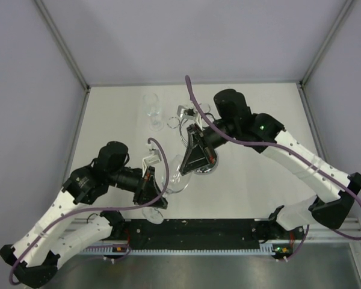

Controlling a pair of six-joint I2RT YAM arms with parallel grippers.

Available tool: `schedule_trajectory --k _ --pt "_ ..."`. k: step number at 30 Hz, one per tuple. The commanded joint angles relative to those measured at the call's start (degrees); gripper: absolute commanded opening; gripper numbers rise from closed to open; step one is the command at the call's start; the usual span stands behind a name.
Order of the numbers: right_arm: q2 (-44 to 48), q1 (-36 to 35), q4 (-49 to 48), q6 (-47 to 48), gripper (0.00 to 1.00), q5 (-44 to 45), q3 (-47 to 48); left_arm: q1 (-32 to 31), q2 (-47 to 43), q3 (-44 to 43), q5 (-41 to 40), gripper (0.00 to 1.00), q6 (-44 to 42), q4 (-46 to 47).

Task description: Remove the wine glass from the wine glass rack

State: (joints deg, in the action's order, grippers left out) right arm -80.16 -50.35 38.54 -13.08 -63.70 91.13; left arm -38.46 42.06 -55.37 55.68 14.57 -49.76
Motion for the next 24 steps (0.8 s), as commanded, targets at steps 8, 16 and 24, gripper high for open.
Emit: schedule_trajectory --k 8,16,24 --pt "7.21 -2.12 -3.47 1.3 0.0 4.9 -3.85 0.49 1.27 -0.26 -1.9 0.48 2.31 8.97" --pt "9.84 -2.12 -1.02 1.92 0.0 10.78 -3.51 0.58 -0.75 -0.61 -1.8 0.49 3.18 11.26" --pt "16.34 -1.95 2.68 1.75 0.0 18.34 -5.52 0.58 -3.21 -5.35 -15.04 0.49 3.8 8.54"
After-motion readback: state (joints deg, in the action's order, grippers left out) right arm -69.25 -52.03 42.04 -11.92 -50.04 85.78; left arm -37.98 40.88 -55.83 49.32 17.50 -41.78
